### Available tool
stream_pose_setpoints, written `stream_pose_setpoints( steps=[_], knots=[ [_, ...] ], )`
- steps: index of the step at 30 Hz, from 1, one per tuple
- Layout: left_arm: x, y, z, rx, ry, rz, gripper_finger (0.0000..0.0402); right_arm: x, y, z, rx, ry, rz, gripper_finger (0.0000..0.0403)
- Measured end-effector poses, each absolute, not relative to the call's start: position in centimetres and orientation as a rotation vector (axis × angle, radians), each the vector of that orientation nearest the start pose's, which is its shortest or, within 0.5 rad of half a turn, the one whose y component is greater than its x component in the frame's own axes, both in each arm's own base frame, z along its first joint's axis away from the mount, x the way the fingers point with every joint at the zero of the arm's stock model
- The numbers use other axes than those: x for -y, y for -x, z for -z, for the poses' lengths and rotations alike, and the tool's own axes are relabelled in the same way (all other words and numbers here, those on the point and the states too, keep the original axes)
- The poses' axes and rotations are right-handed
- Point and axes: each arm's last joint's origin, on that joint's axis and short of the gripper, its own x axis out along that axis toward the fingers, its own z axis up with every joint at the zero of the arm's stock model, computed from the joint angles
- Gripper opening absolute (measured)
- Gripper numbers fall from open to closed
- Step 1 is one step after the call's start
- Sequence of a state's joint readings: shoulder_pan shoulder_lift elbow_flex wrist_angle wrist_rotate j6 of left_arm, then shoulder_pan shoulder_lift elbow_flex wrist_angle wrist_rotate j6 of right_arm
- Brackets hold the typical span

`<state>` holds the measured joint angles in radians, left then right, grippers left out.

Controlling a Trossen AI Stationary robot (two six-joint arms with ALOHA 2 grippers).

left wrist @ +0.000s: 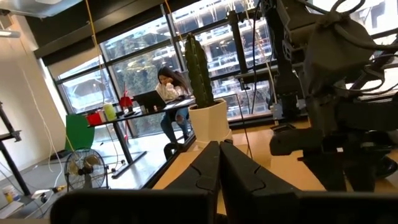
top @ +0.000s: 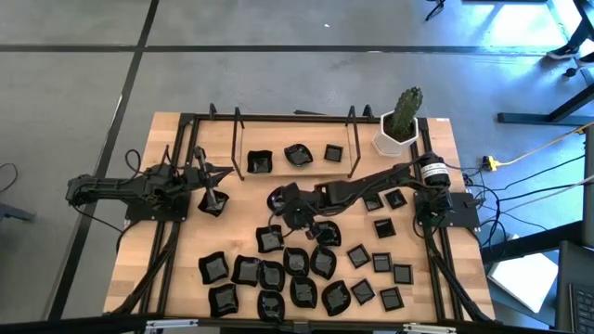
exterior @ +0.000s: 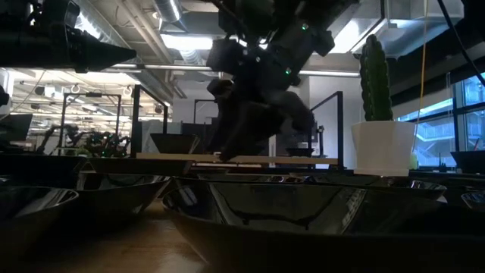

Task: Pick & Place Mini shaped plates
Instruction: Stack the black leaf-shaped plate on top of the black leaf-shaped plate on the shelf

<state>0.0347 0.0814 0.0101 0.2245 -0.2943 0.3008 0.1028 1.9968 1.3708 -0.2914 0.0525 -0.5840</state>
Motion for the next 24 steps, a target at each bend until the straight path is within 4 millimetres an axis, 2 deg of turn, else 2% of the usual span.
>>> stream_pose_setpoints(
  steps=[6, 14, 21, 24],
  knots=[
    [-1.2, -10.0, -18.2, 0.102, -0.277, -0.349, 0.0007, -3.6, -42.1, -16.7, -0.9, 0.64, -0.252, 0.0172],
    [-1.2, -10.0, -18.1, 0.097, -0.278, -0.348, 0.0004, -1.9, -42.8, -14.2, -0.937, 0.608, -0.232, 0.0172],
    [-1.2, -10.0, -18.1, 0.096, -0.278, -0.348, 0.0008, -0.9, -43.5, -13.8, -0.901, 0.594, -0.192, 0.0171],
    [-1.2, -10.0, -18.1, 0.094, -0.279, -0.347, 0.0006, -0.9, -43.4, -13.8, -0.905, 0.597, -0.189, 0.0153]
  ],
)
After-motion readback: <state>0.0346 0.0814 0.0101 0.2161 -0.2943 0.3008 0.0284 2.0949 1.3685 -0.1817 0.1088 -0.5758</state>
